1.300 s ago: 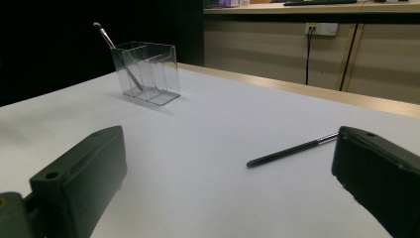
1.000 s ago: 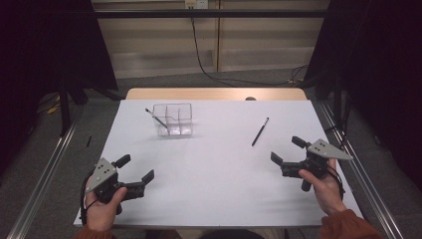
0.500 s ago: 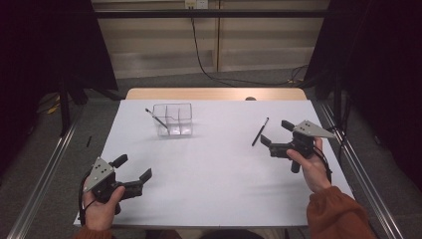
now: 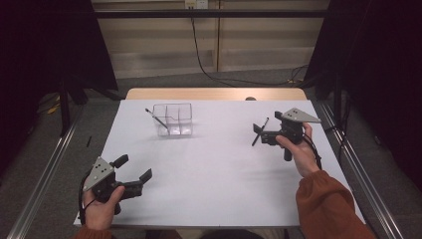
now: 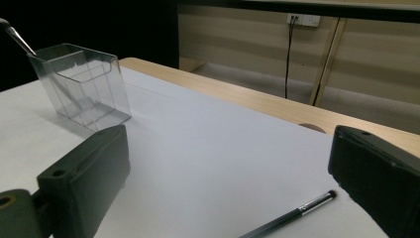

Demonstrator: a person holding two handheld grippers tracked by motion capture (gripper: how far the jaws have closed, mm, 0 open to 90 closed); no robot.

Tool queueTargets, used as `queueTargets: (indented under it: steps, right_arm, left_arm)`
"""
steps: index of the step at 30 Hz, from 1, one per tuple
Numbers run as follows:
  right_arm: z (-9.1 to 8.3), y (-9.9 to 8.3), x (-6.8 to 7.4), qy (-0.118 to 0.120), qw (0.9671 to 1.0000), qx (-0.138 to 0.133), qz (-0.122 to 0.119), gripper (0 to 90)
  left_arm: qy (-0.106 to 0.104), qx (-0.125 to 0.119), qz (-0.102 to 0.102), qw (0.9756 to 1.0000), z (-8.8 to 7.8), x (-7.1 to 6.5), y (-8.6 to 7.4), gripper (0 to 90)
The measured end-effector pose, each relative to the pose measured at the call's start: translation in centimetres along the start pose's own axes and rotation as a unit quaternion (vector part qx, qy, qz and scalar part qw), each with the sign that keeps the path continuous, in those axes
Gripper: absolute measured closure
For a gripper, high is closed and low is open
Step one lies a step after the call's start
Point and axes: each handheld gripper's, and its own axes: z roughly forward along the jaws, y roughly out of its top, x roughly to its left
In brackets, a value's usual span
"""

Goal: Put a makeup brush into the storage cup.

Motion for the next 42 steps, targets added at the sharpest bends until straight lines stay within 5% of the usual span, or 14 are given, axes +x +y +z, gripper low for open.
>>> queueTargets:
  steps: [18, 27, 30, 39, 42]
  right_arm:
    - [2.7, 1.1, -1.9, -0.033, 0.9971, 0.068, -0.003, 1.5]
    - [3.7, 1.7, -2.2, -0.030, 0.9896, 0.141, 0.003, 3.1]
    - [4.2, 2.1, -2.5, -0.018, 0.9835, 0.180, 0.002, 3.2]
    - [5.8, 2.5, -2.4, -0.031, 0.9548, 0.295, -0.006, 5.0]
    - [6.3, 2.9, -2.3, -0.033, 0.9495, 0.312, -0.007, 6.4]
  left_arm:
    - [-0.006, -0.003, -0.001, 1.0000, 0.5, -0.1, -0.1, 3.8]
    - [-0.009, 0.001, 0.006, 0.9999, 0.5, -0.1, -0.1, 3.8]
    - [-0.004, 0.002, 0.010, 0.9999, 0.5, -0.2, -0.1, 3.9]
    - [-0.005, 0.006, 0.016, 0.9999, 0.6, -0.1, -0.1, 4.1]
    - [-0.003, 0.008, 0.016, 0.9998, 0.6, 0.0, -0.1, 4.1]
